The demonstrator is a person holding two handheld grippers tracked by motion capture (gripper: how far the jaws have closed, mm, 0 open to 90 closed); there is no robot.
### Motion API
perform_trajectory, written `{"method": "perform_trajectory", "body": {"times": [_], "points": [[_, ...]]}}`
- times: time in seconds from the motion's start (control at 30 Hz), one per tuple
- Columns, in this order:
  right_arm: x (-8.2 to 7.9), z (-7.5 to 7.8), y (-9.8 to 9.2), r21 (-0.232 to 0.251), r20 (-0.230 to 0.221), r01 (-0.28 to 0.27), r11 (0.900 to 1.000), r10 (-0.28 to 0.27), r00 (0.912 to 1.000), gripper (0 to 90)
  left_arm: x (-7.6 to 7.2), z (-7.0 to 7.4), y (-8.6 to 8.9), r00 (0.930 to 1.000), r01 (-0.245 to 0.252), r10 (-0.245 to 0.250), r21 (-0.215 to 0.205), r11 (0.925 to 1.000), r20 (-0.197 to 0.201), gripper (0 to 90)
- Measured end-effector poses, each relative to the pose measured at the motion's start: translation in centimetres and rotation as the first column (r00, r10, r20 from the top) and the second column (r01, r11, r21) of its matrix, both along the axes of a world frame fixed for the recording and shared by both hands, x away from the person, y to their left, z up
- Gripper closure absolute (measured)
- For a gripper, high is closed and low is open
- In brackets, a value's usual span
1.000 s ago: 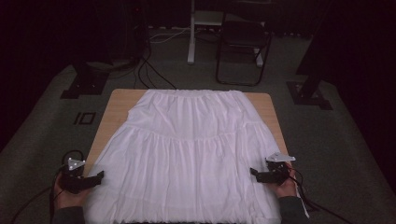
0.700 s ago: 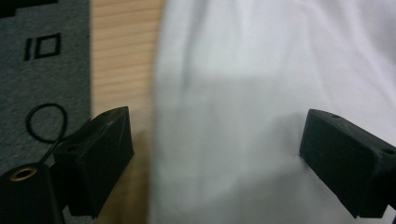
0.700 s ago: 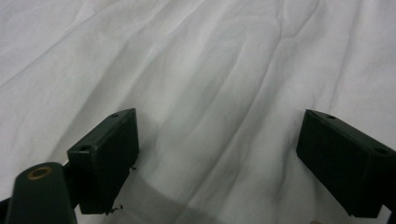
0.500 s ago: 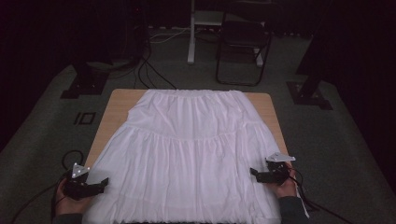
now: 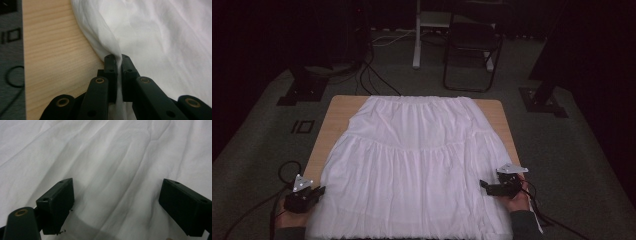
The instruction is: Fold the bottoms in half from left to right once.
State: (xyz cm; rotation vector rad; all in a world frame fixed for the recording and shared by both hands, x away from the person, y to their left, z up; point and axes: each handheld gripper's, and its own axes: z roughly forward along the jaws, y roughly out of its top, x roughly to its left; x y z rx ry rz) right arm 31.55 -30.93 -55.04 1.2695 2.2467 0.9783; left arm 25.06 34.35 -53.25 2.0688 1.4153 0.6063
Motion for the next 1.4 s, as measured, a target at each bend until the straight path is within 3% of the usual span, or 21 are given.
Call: {"method": "perform_trajectory", "body": {"times": [0.07, 0.23, 0.33, 0.4, 0.47, 0.57, 0.6, 0.63, 0.67, 0.73, 0.77, 0.8, 0.83, 0.87, 0.9, 0.93, 1.07, 1.1, 1.17, 1.23, 1.4], "points": [[0.0, 0.0, 0.0, 0.0, 0.0, 0.004, 1.0, -0.004, 1.0, 12.4, 0.3, 0.2, -0.4, 0.9999, -0.007, 0.006, 0.062, 0.998, 0.009, 87.1], [-0.1, 0.0, 0.1, 0.001, 0.004, 0.011, 1.0, -0.011, 0.9999, 14.7, 1.1, 1.5, 1.0, 0.9959, -0.062, 0.056, 0.079, 0.9949, 0.071, 87.6], [-0.5, 0.2, 0.2, -0.003, 0.005, -0.002, 1.0, 0.002, 1.0, 23.2, 1.8, 2.3, 2.4, 0.9913, -0.115, 0.105, 0.132, 0.9846, 0.08, 87.7], [-0.8, 0.5, 0.3, -0.019, 0.004, -0.005, 1.0, 0.005, 1.0, 29.0, 2.2, 2.6, 3.5, 0.9836, -0.171, 0.158, 0.165, 0.9715, 0.087, 87.8], [-1.2, 1.0, 0.4, -0.039, 0.018, -0.013, 0.999, 0.014, 0.9997, 31.7, 2.4, 3.0, 4.6, 0.9713, -0.234, 0.219, 0.209, 0.9496, 0.093, 87.8], [-1.9, 1.6, 0.3, -0.038, 0.041, -0.018, 0.999, 0.02, 0.9989, 33.2, 2.5, 3.4, 6.3, 0.9412, -0.336, 0.315, 0.234, 0.9124, 0.122, 87.9], [-2.0, 1.7, 0.2, -0.037, 0.045, -0.016, 0.999, 0.018, 0.9988, 33.2, 2.5, 3.8, 6.9, 0.9166, -0.398, 0.371, 0.249, 0.8829, 0.15, 88.0], [-2.4, 2.0, 0.0, -0.036, 0.062, -0.007, 0.999, 0.009, 0.998, 33.4, 2.5, 4.0, 7.0, 0.9035, -0.427, 0.397, 0.268, 0.8634, 0.162, 88.1], [-2.5, 2.2, 0.0, -0.037, 0.066, 0.002, 0.999, 0.0, 0.9978, 33.6, 2.5, 4.0, 7.0, 0.9035, -0.427, 0.397, 0.268, 0.8634, 0.162, 88.1], [-2.8, 2.3, -0.3, -0.039, 0.072, 0.016, 0.999, -0.013, 0.9973, 33.7, 2.6, 4.8, 6.3, 0.8818, -0.471, 0.427, 0.339, 0.8144, 0.201, 88.1], [-2.9, 2.3, -0.4, -0.038, 0.072, 0.019, 0.999, -0.016, 0.9973, 33.8, 2.4, 5.3, 5.8, 0.8908, -0.452, 0.402, 0.327, 0.8299, 0.211, 88.1], [-3.0, 2.3, -0.4, -0.04, 0.072, 0.028, 0.999, -0.025, 0.9971, 34.3, 2.4, 5.3, 5.8, 0.8908, -0.452, 0.402, 0.327, 0.8299, 0.211, 88.0], [-3.1, 2.3, -0.5, -0.038, 0.073, 0.035, 0.999, -0.032, 0.9968, 34.5, 2.0, 6.5, 4.8, 0.9063, -0.412, 0.356, 0.283, 0.8663, 0.227, 88.0], [-3.1, 2.3, -0.5, -0.038, 0.073, 0.035, 0.999, -0.032, 0.9968, 34.5, 2.0, 6.5, 4.8, 0.9063, -0.412, 0.356, 0.283, 0.8663, 0.227, 87.9], [-3.2, 2.1, -0.7, -0.031, 0.068, 0.047, 0.998, -0.045, 0.9967, 34.7, 1.7, 7.6, 3.6, 0.9197, -0.363, 0.306, 0.236, 0.9013, 0.245, 87.9], [-3.2, 2.0, -0.7, -0.028, 0.064, 0.052, 0.998, -0.05, 0.9967, 34.8, 1.5, 8.2, 2.9, 0.927, -0.328, 0.271, 0.208, 0.9216, 0.259, 87.8], [-3.2, 1.7, -0.7, -0.03, 0.048, 0.064, 0.997, -0.063, 0.9969, 34.7, 1.1, 10.2, -0.1, 0.9492, -0.163, 0.13, 0.095, 0.982, 0.287, 87.8], [-3.2, 1.5, -0.7, -0.031, 0.04, 0.058, 0.998, -0.056, 0.9976, 34.6, 1.1, 10.2, -0.1, 0.9492, -0.163, 0.13, 0.095, 0.982, 0.287, 87.7], [-3.1, 1.4, -0.6, -0.033, 0.036, 0.051, 0.998, -0.05, 0.9981, 34.6, 1.1, 10.9, -2.2, 0.9547, -0.075, 0.046, 0.087, 0.9934, 0.294, 87.7], [-3.0, 0.9, -0.4, -0.044, 0.022, 0.053, 0.998, -0.052, 0.9984, 34.6, 1.3, 11.3, -4.1, 0.956, -0.003, -0.019, 0.075, 0.9972, 0.293, 87.6], [-2.9, 0.5, -0.5, -0.026, 0.022, 0.056, 0.998, -0.056, 0.9982, 34.4, 2.5, 11.4, -7.8, 0.9478, 0.163, -0.156, 0.0, 0.9866, 0.278, 87.6]]}}
